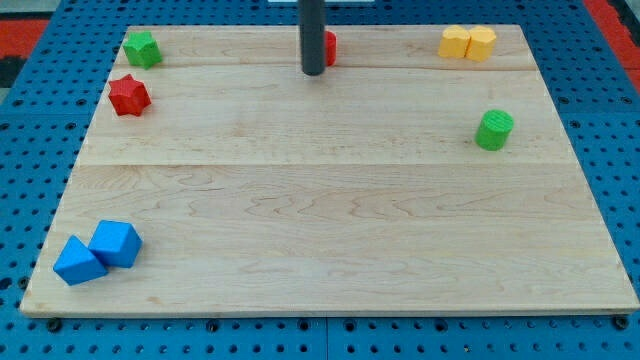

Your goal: Separate the heart from hexagon

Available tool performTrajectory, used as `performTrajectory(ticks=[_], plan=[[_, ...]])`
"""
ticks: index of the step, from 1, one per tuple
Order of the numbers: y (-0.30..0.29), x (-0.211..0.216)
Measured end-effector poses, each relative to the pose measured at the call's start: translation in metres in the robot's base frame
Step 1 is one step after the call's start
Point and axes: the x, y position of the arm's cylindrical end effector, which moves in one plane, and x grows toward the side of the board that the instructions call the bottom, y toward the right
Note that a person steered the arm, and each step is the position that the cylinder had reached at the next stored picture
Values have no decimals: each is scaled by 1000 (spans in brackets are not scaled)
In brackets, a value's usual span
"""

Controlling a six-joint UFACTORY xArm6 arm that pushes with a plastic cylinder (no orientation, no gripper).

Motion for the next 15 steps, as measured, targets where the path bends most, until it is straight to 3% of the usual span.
performTrajectory(ticks=[1,2,4,5,9,10,14,15], plan=[[72,32],[151,35],[323,8],[335,-22],[260,-106],[230,-105],[147,-37],[142,33]])
